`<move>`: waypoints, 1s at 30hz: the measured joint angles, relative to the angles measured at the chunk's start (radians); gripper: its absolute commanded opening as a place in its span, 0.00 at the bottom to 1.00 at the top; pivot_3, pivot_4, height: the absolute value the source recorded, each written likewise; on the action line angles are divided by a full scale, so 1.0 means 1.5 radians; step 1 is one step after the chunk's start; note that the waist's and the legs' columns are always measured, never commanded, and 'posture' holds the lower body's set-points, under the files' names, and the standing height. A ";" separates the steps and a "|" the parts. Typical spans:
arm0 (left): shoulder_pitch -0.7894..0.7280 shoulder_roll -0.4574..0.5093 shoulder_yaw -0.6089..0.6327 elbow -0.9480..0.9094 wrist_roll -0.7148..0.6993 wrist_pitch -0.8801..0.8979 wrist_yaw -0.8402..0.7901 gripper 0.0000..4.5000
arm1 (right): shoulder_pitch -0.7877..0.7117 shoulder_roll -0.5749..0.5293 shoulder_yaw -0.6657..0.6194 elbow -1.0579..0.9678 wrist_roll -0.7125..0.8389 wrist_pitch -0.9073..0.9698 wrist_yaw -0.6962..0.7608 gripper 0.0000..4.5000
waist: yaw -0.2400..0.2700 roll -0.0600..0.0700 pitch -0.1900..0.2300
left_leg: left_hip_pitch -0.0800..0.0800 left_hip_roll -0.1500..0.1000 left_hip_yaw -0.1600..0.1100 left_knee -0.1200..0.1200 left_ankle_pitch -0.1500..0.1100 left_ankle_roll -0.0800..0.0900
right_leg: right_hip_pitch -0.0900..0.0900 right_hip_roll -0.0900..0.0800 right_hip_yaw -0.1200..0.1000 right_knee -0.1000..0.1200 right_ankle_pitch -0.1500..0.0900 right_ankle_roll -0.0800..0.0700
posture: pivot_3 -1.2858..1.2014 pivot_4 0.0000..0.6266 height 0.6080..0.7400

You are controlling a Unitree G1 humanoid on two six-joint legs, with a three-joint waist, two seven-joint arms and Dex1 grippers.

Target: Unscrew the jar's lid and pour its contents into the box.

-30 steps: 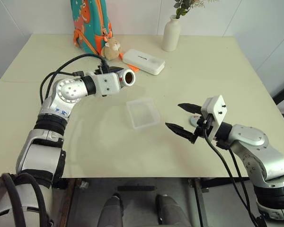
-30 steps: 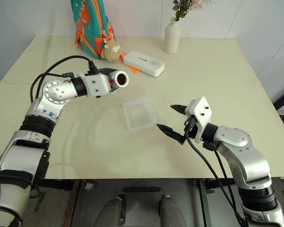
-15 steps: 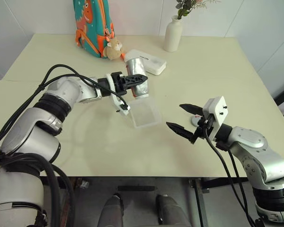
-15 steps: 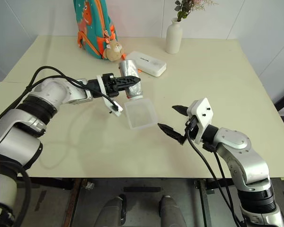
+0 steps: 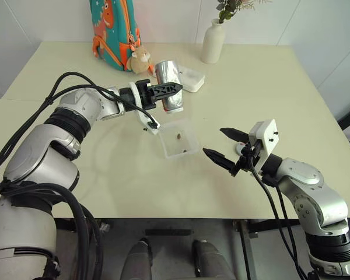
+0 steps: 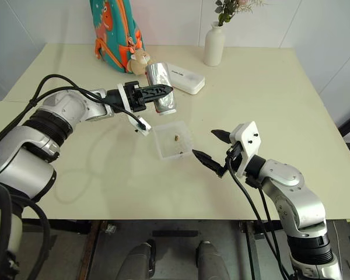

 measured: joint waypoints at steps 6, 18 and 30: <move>0.054 -0.002 0.181 0.076 -0.305 -0.132 -0.278 0.43 | 0.009 0.001 0.000 -0.003 0.000 0.000 -0.002 0.99 | 0.000 0.000 0.000 | 0.001 0.000 0.000 0.000 0.001 -0.001 | 0.000 0.000 0.000 0.001 0.000 0.000 | 0.52 0.24 1.00; 0.239 -0.068 0.703 0.011 -1.060 0.358 -0.898 0.43 | 0.029 -0.019 0.010 -0.016 -0.021 -0.020 0.021 0.99 | -0.011 0.000 0.000 | 0.004 0.000 -0.002 0.007 0.001 0.001 | 0.003 0.000 -0.001 0.010 0.000 -0.001 | 0.52 0.24 1.00; 0.400 -0.015 0.862 0.069 -1.140 0.286 -0.868 0.43 | 0.021 -0.029 0.023 -0.003 -0.055 -0.057 0.054 0.99 | -0.006 -0.001 -0.001 | 0.007 0.000 -0.002 0.006 0.001 0.001 | 0.006 0.000 -0.001 0.009 0.000 -0.002 | 0.52 0.24 1.00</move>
